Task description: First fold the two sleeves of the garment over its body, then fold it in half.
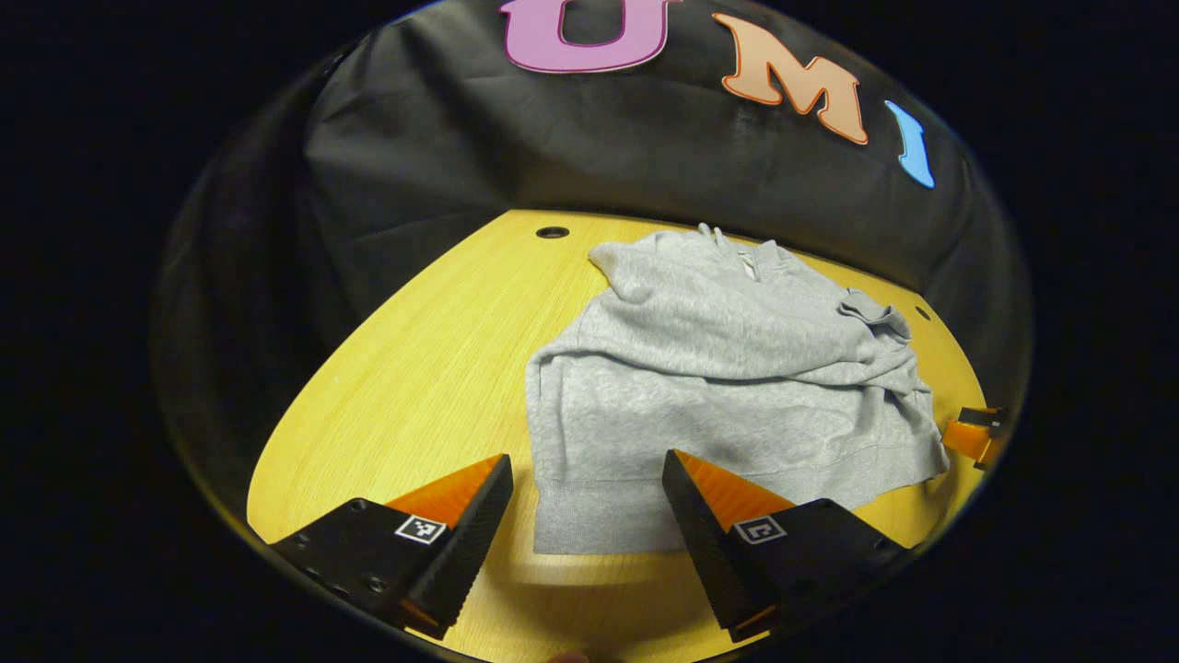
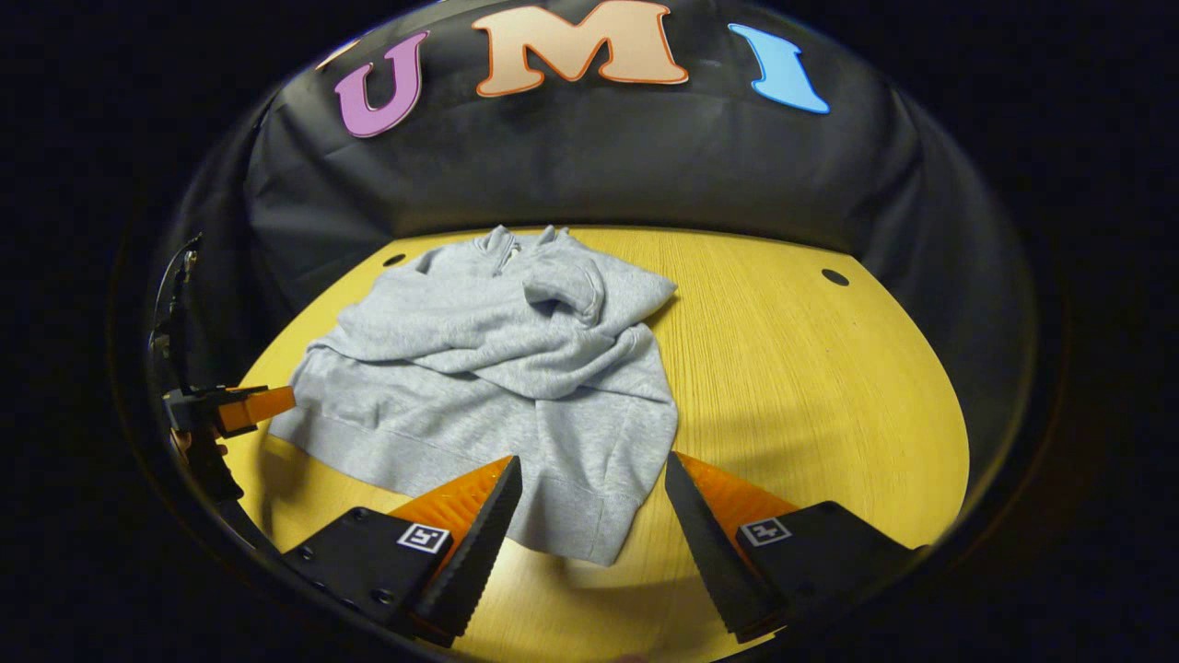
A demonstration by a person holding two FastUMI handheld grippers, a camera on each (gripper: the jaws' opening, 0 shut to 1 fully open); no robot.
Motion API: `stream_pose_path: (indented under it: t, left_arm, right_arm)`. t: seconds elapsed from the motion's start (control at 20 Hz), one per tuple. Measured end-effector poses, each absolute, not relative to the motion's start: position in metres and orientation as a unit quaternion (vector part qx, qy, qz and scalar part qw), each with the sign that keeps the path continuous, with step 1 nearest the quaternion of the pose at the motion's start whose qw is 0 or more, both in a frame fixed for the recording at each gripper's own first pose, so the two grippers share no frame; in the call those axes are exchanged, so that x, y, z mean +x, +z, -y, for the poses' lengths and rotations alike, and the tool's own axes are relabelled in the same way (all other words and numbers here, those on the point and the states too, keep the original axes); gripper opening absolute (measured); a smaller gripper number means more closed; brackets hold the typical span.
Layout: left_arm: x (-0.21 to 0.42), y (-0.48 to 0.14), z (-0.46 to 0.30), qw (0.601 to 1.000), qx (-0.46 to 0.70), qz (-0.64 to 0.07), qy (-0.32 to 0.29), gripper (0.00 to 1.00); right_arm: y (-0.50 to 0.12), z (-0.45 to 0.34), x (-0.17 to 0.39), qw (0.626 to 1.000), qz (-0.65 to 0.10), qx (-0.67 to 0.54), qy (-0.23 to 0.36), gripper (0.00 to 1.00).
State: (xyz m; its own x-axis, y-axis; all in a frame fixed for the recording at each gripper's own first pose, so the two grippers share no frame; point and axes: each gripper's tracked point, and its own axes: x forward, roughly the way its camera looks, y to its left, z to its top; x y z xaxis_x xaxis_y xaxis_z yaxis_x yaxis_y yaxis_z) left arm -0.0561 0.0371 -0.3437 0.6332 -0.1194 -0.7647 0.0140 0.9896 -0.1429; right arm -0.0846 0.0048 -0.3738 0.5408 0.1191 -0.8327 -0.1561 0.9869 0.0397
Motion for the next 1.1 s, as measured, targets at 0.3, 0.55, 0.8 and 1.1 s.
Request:
stream_pose_path:
  t: [0.3, 0.55, 0.8, 1.1]
  left_arm:
    - [-0.062, -0.357, -0.034, 0.895, -0.062, -0.441, -0.042, 0.97]
    - [-0.063, -0.356, -0.035, 0.896, -0.060, -0.439, -0.040, 0.95]
    - [-0.059, -0.356, -0.024, 0.895, -0.055, -0.436, -0.069, 0.68]
    - [-0.056, -0.352, -0.009, 0.895, -0.097, -0.427, -0.091, 0.15]
  right_arm:
    - [-0.395, -0.001, -0.093, 0.863, -0.500, -0.022, 0.062, 0.99]
    - [-0.404, -0.005, -0.099, 0.851, -0.521, -0.016, 0.061, 0.98]
    - [-0.405, -0.012, -0.096, 0.846, -0.528, 0.012, 0.065, 0.44]
    - [-0.408, -0.020, -0.097, 0.831, -0.548, 0.057, 0.077, 0.19]
